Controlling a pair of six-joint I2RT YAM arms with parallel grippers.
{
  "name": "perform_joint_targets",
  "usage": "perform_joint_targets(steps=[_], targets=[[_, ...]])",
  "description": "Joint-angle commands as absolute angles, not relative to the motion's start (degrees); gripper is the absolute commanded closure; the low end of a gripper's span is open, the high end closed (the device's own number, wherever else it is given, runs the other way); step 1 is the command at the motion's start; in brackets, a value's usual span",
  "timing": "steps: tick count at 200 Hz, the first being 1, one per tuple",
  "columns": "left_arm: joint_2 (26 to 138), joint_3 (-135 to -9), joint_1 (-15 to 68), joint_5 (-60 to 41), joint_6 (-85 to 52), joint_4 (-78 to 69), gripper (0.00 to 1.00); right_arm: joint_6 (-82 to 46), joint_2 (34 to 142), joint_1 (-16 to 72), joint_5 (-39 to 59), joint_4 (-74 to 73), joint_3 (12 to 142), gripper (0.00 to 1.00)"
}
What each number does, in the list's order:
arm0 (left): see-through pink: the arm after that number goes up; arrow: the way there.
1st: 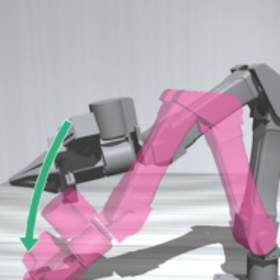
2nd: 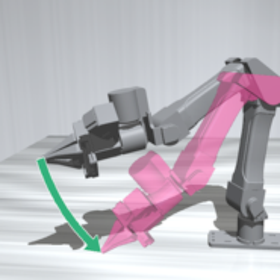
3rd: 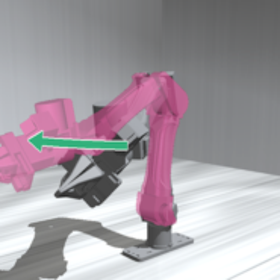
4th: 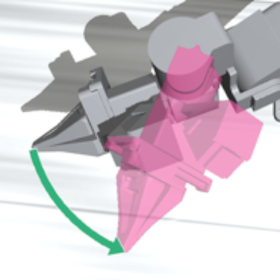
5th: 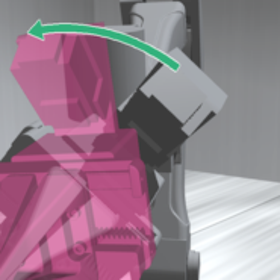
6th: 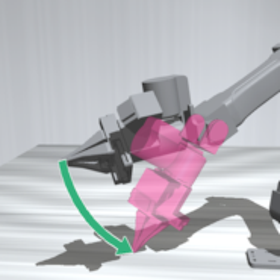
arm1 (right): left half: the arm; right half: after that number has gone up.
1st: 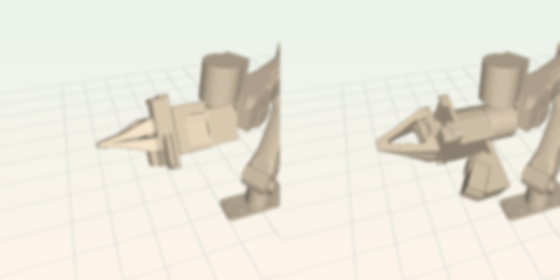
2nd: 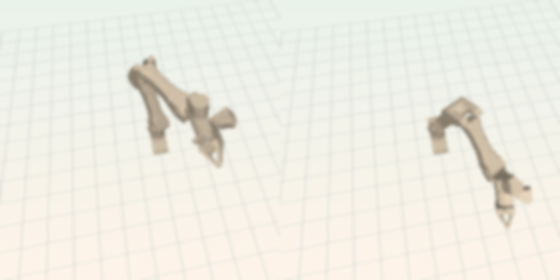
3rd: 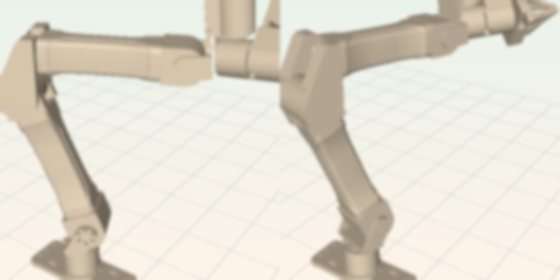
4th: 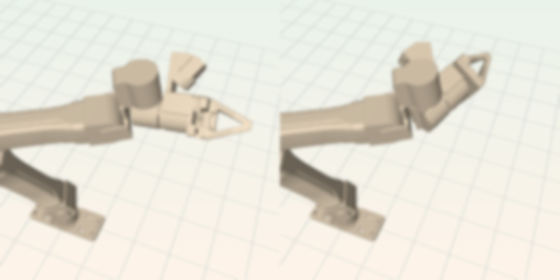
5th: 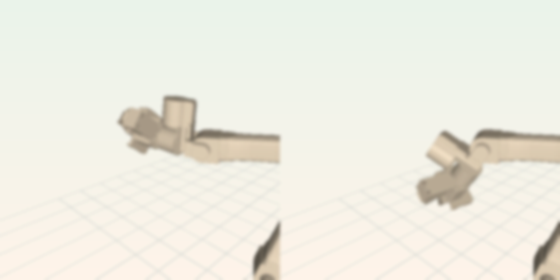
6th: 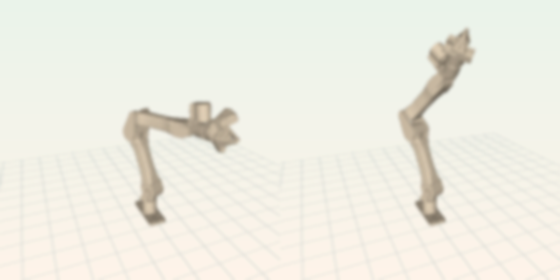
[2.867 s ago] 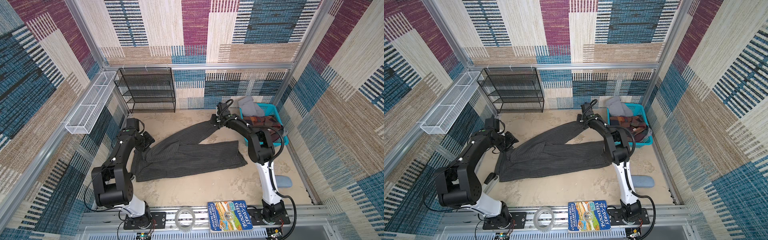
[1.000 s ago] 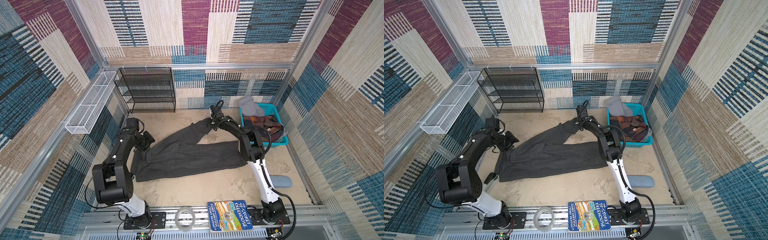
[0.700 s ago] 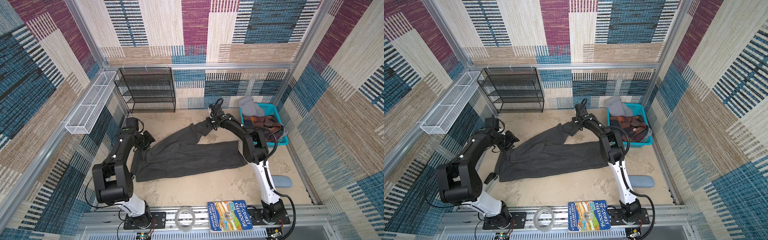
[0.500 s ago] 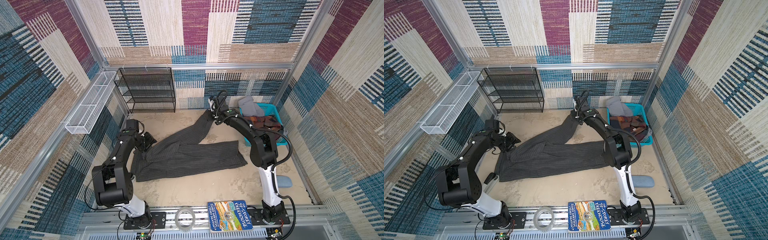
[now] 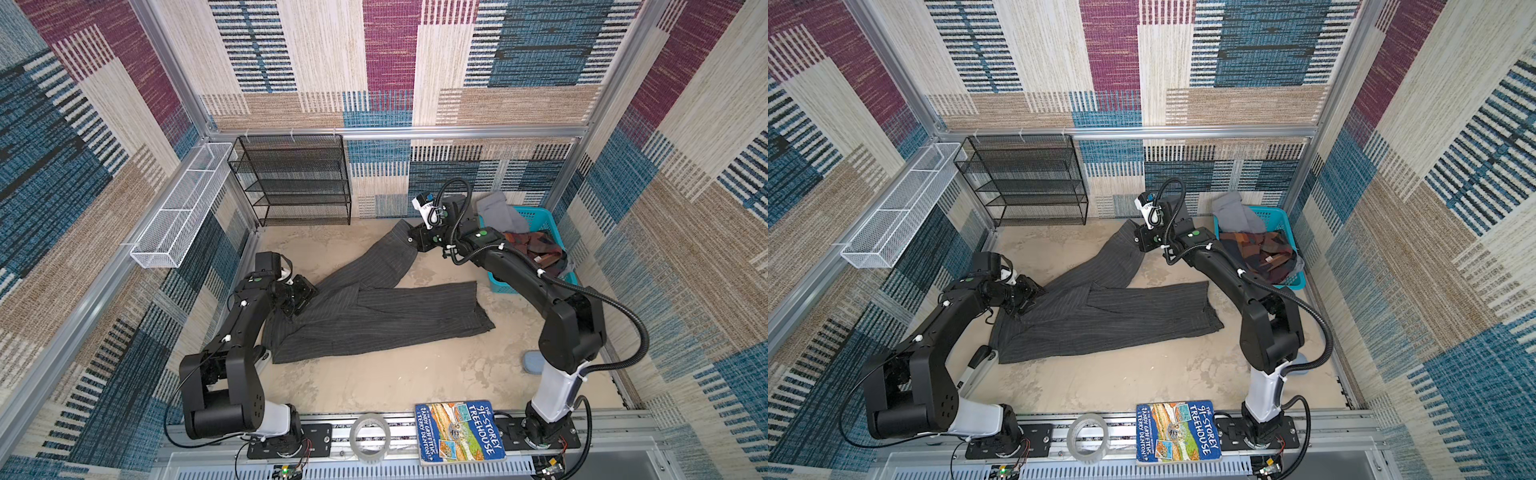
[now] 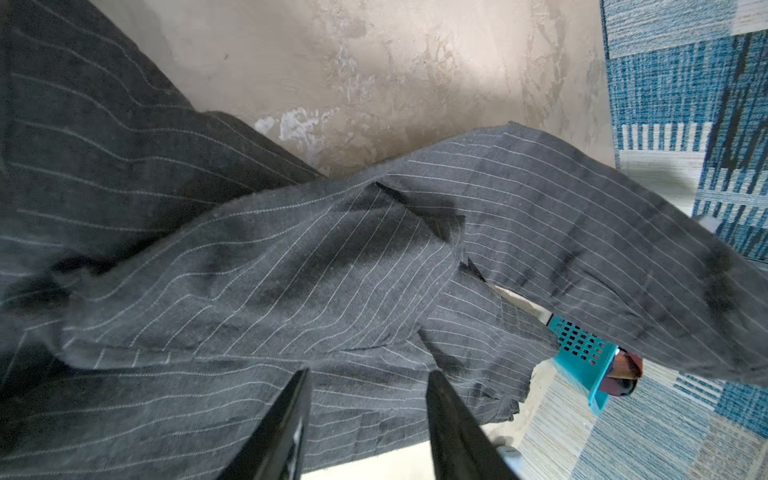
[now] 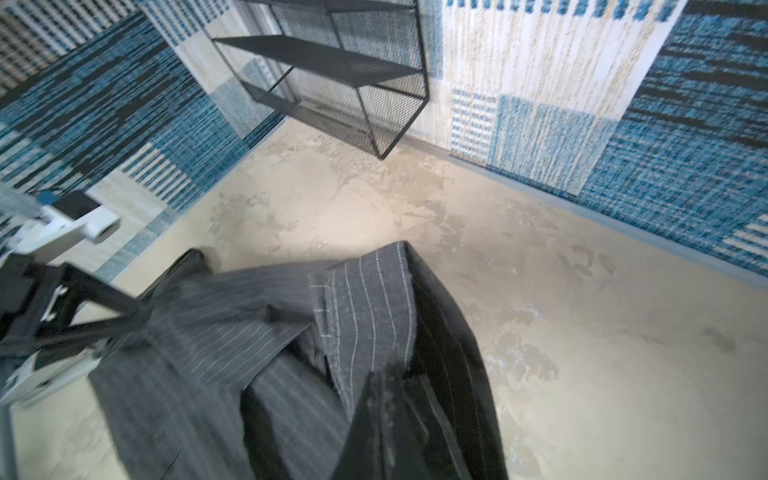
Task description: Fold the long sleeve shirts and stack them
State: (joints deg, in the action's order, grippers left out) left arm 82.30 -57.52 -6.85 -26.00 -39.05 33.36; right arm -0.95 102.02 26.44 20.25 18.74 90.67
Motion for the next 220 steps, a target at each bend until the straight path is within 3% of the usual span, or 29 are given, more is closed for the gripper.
perform_joint_targets(steps=[1, 37, 88, 113, 168, 220], targets=[[81.26, -56.87, -6.85, -26.77, -40.76, 31.82, 0.51, 1.8, 95.62, 26.52, 28.21, 13.62, 83.95, 1.0], [80.09, -56.78, -6.85, -25.64, -41.0, 32.01, 0.51, 2.63, 81.84, 26.54, 34.0, 9.52, 69.36, 1.0], [77.52, -56.38, -6.86, -24.71, -40.43, 33.43, 0.51, 0.86, 66.98, 26.56, 32.91, 9.67, 54.44, 0.98], [75.34, -55.42, -6.86, -23.62, -40.14, 34.39, 0.51, -1.53, 62.34, 26.54, 28.11, 9.42, 47.84, 0.87], [73.67, -55.27, -6.86, -23.29, -39.49, 35.53, 0.5, -9.91, 61.9, 26.59, 8.97, 11.45, 45.45, 0.66], [75.98, -55.55, -6.86, -24.28, -39.21, 33.8, 0.5, -27.39, 71.58, 27.04, 7.86, 23.42, 50.69, 0.68]])
